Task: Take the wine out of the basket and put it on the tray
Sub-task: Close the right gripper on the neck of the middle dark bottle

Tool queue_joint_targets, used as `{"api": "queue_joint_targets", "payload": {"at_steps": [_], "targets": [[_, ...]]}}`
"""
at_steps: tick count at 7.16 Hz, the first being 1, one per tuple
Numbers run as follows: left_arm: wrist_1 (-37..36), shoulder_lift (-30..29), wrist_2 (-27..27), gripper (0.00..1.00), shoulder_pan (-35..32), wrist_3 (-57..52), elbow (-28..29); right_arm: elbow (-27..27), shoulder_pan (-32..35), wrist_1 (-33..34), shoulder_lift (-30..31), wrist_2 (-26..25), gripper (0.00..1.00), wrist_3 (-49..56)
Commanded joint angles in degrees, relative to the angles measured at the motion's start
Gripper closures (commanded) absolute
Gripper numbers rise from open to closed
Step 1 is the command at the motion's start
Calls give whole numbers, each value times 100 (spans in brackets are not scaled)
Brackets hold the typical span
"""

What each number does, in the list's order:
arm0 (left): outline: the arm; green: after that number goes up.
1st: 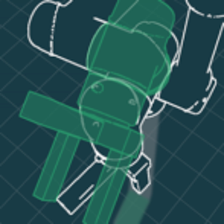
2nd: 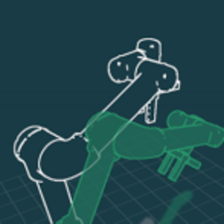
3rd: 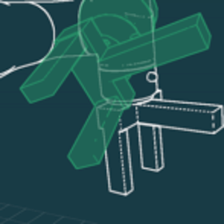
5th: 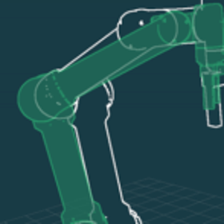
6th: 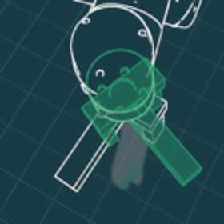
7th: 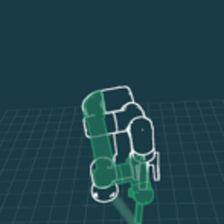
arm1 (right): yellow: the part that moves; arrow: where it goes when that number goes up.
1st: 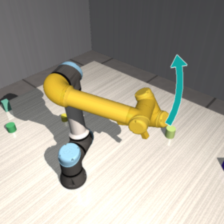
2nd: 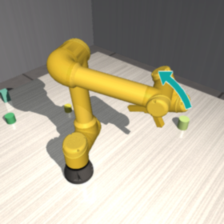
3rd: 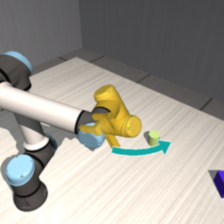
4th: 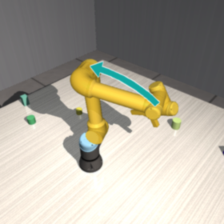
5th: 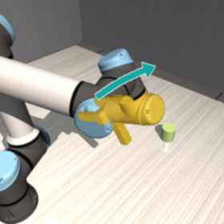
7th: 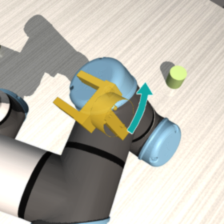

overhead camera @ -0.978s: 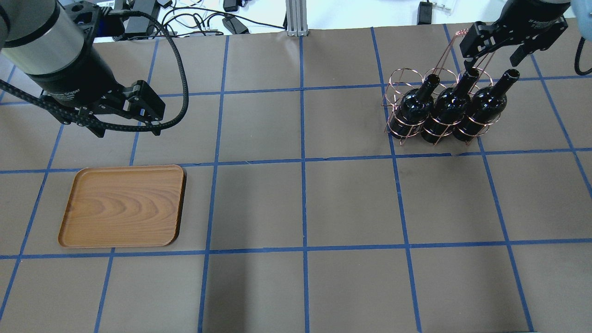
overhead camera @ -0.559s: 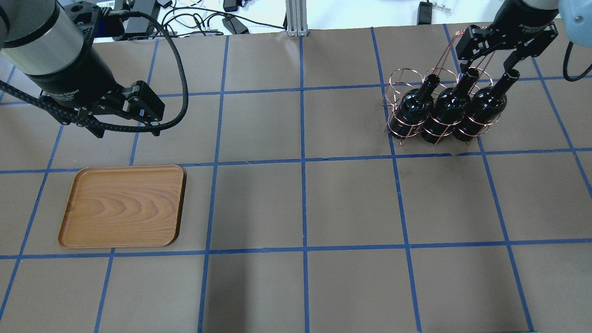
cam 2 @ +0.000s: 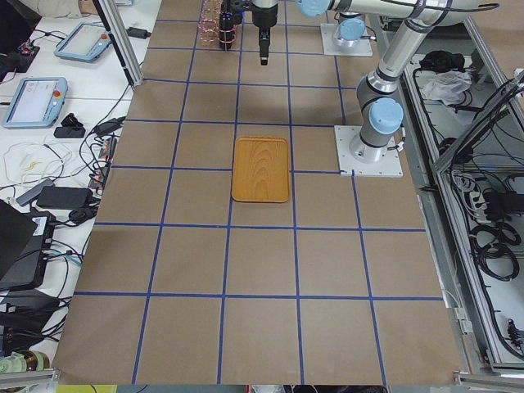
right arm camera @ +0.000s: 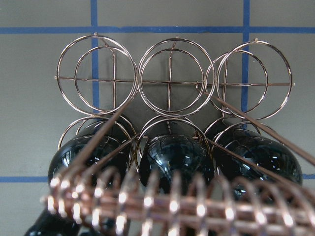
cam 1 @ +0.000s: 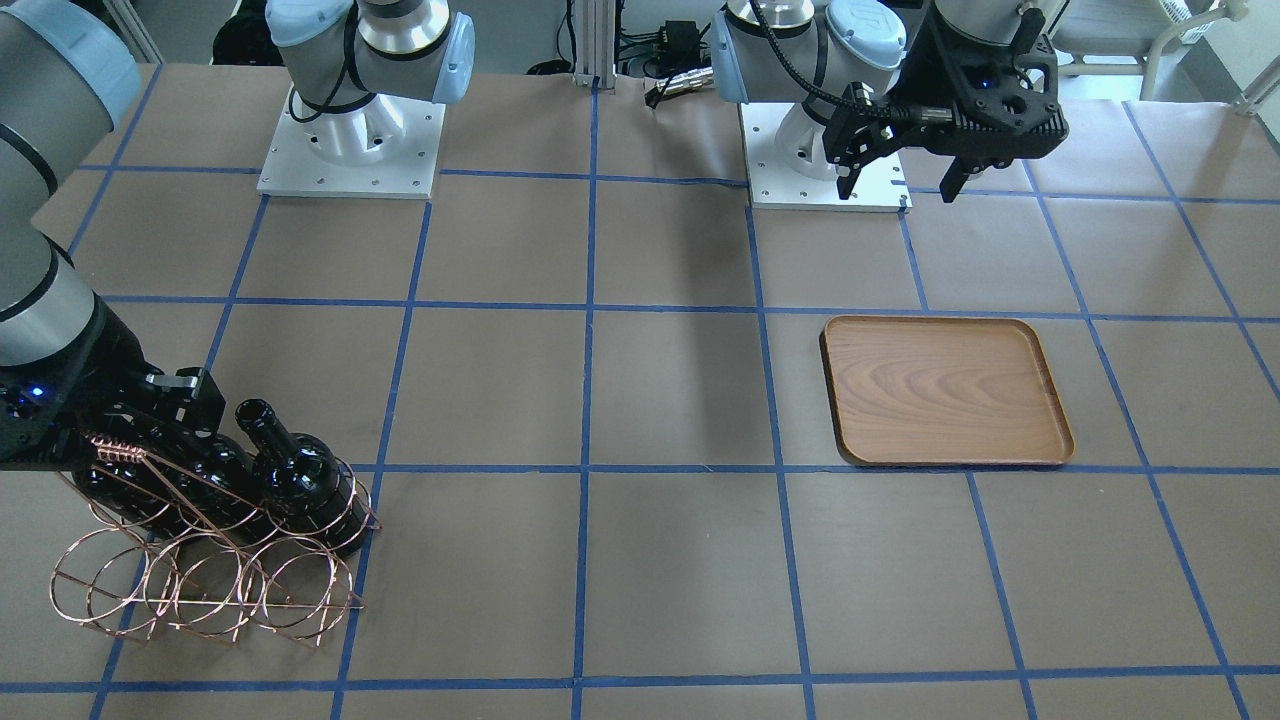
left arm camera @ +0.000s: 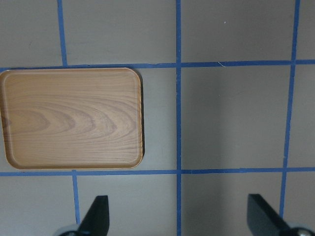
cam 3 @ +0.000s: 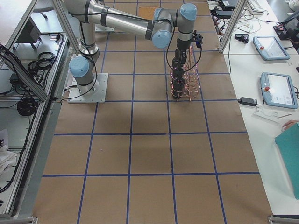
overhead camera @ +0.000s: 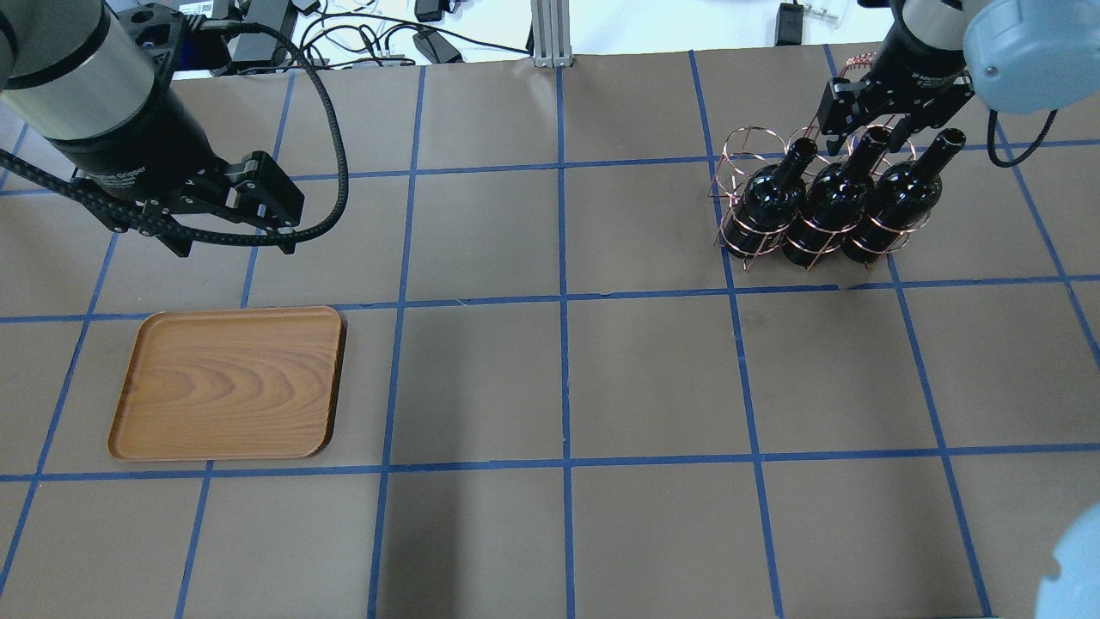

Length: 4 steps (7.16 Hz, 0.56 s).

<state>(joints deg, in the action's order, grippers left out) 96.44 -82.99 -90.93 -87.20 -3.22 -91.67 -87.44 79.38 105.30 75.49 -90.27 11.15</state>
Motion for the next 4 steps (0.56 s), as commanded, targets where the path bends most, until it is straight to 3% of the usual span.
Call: {"api": "queue_joint_targets", "payload": {"at_steps": [1, 4], "targets": [[15, -7, 5, 0, 1, -3, -9, -10, -19, -9, -8, 18, 43, 19], [24, -7, -4, 0, 1, -3, -9, -98, -19, -132, -7, -25, 43, -61]]}}
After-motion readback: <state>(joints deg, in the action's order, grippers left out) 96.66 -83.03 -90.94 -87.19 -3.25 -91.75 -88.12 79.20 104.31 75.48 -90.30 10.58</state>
